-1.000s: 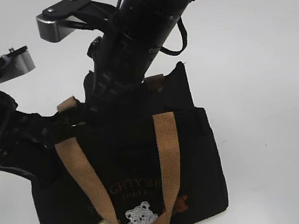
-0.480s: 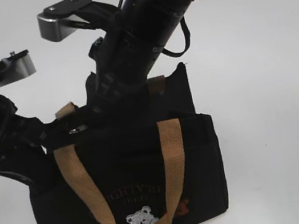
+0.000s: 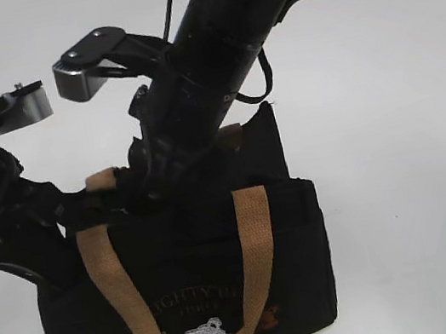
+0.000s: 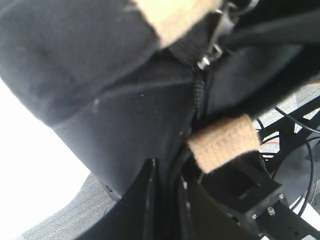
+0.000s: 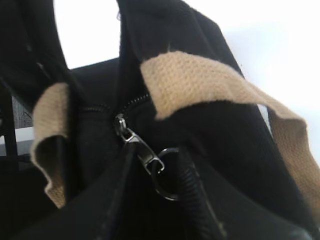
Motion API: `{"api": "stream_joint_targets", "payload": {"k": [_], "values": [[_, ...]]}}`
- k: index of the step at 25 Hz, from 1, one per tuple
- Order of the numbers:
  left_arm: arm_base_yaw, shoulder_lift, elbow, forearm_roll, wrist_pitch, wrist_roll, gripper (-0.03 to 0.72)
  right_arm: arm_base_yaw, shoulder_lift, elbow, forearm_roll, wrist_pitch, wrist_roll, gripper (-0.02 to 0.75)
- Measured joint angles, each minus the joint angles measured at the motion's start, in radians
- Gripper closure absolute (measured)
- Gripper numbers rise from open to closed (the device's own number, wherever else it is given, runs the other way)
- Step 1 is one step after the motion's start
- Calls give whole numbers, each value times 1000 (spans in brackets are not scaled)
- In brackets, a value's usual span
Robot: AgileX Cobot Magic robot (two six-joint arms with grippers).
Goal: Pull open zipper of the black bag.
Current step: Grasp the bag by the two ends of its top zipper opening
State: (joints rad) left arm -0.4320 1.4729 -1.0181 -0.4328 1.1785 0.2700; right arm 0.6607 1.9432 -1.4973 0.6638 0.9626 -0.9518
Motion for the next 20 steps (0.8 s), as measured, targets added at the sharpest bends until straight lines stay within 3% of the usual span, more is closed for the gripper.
{"api": "stream_joint_targets", "payload": {"k": [3, 7, 9, 20], "values": [[0, 0, 0, -1, -1, 0, 652, 1, 20, -1, -23, -6, 0, 525], [0, 0, 0, -4, -2, 0, 652, 7, 20, -1, -50, -19, -4, 692], [0, 0, 0, -5, -4, 0, 652, 7, 10, -1, -62, -19, -4, 738], [0, 0, 0, -9, -9, 0, 652, -66, -123, 0, -116, 152, -4, 738]]}}
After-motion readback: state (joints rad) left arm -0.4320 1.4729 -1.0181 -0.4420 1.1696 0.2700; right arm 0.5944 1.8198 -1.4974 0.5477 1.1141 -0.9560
